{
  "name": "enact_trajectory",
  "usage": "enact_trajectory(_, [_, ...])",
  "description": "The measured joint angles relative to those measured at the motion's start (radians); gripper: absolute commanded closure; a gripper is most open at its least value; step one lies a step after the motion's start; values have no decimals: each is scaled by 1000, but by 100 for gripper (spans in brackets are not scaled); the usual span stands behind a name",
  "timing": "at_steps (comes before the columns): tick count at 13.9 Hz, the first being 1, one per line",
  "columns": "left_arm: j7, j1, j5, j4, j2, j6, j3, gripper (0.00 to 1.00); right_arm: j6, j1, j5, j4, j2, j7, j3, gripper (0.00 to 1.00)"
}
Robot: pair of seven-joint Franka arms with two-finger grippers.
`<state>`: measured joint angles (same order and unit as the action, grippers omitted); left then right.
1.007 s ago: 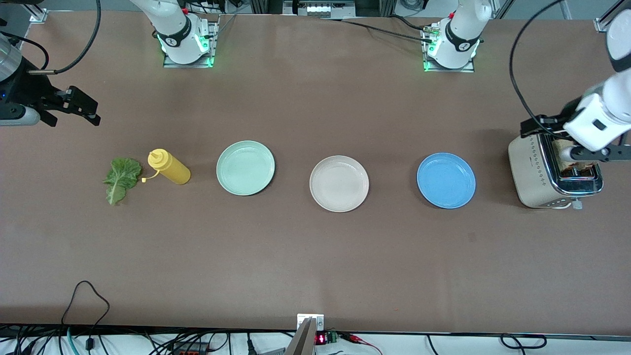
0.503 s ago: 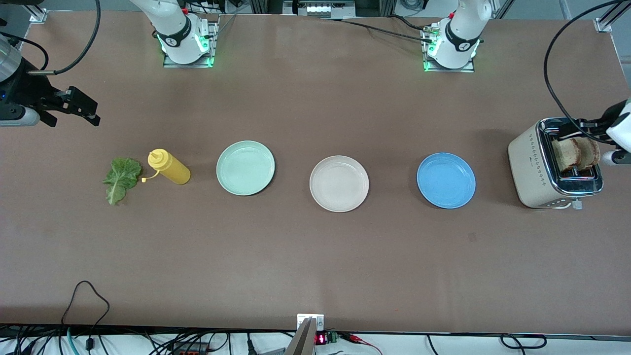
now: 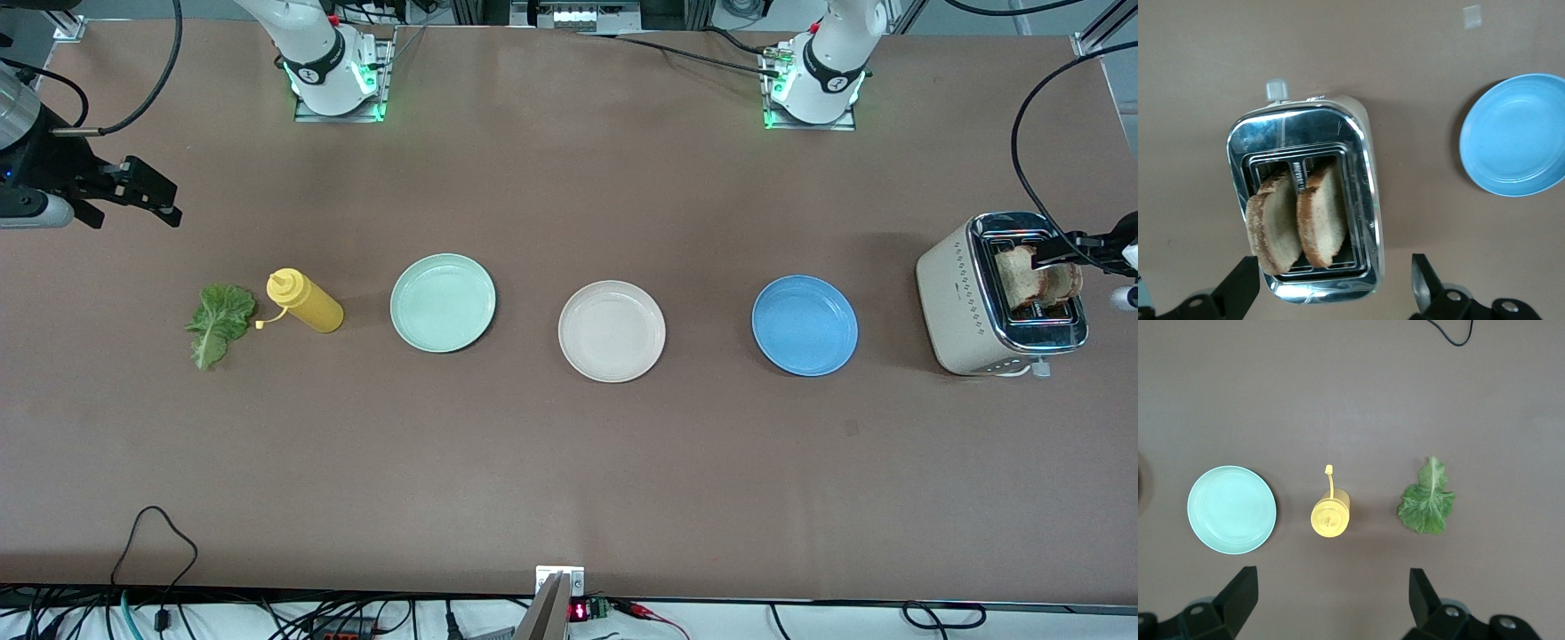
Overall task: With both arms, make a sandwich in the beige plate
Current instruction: 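Lower the left gripper and grasp one bread slice in the toaster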
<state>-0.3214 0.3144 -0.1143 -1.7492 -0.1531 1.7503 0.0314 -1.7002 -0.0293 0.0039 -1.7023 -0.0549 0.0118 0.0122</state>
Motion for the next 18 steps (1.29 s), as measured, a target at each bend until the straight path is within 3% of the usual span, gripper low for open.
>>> enact_trajectory(6, [-57,47,17,-122,-7,150,1,3,1,0,0,0,6,0,0,0])
enact_trajectory(13, [-68,74,18,-200,-15,183,1,24,9,0,0,0,6,0,0,0])
enact_trajectory(18, [-72,92,18,-208,-37,202,1,89,12,0,0,0,6,0,0,0])
